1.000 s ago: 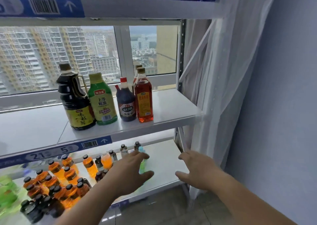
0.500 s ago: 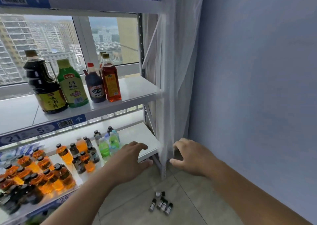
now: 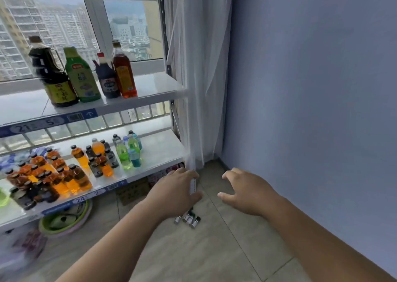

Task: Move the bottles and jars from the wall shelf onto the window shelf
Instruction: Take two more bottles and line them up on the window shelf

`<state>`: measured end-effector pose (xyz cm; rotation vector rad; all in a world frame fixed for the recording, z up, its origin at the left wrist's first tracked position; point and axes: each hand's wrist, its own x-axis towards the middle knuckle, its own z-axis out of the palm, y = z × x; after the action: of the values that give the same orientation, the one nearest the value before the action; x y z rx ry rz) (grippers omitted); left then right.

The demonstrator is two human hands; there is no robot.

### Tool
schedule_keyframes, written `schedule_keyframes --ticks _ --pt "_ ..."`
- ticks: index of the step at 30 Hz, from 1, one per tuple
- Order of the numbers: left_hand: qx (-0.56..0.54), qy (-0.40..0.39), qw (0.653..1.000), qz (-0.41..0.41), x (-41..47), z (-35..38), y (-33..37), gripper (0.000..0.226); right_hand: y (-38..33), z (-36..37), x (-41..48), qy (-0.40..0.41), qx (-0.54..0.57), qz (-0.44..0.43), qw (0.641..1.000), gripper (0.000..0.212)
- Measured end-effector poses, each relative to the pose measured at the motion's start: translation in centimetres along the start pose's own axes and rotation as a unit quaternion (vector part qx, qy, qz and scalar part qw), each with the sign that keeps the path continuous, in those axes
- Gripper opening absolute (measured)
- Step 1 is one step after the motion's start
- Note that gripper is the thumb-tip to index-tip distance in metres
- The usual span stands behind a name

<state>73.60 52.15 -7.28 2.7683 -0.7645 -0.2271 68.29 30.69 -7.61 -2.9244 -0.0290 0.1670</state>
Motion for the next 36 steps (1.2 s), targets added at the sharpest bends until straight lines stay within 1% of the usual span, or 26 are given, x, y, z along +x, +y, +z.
schedule_keyframes --ticks 3,6,13,18,22,27,29,36 --pt "0.012 -0.010 1.000 -0.007 -2.7 1.3 2.6 0.061 0.9 0.5 -3.9 -0.002 0.001 0.004 1.000 0.064" --pt "0.025 -0.010 1.000 0.004 -5.2 2.0 5.1 0.061 1.6 0.6 -8.1 0.008 0.002 0.007 1.000 0.065" --pt "0.043 0.002 0.997 0.063 -10.6 1.7 10.8 0.061 2.5 -0.4 -17.7 0.035 0.000 0.058 0.998 0.064" --pt "0.063 0.011 0.992 0.110 -15.4 0.9 13.5 0.058 1.3 -1.7 -24.5 0.059 -0.018 0.100 0.993 0.058" --pt "0.063 0.003 0.989 0.135 -19.9 1.2 14.3 0.055 -0.5 -1.4 -30.2 0.049 -0.029 0.128 0.990 0.060" --pt "0.062 -0.011 0.986 0.155 -24.2 2.0 15.8 0.060 -2.5 -0.2 -37.3 0.039 -0.030 0.165 0.985 0.061" --pt "0.066 -0.017 0.983 0.170 -26.1 2.3 17.0 0.061 -3.0 0.1 -40.3 0.034 -0.032 0.179 0.983 0.062" --pt "0.075 -0.016 0.972 0.223 -31.7 2.8 23.4 0.060 -2.7 -0.7 -50.3 0.061 -0.036 0.227 0.971 0.060"
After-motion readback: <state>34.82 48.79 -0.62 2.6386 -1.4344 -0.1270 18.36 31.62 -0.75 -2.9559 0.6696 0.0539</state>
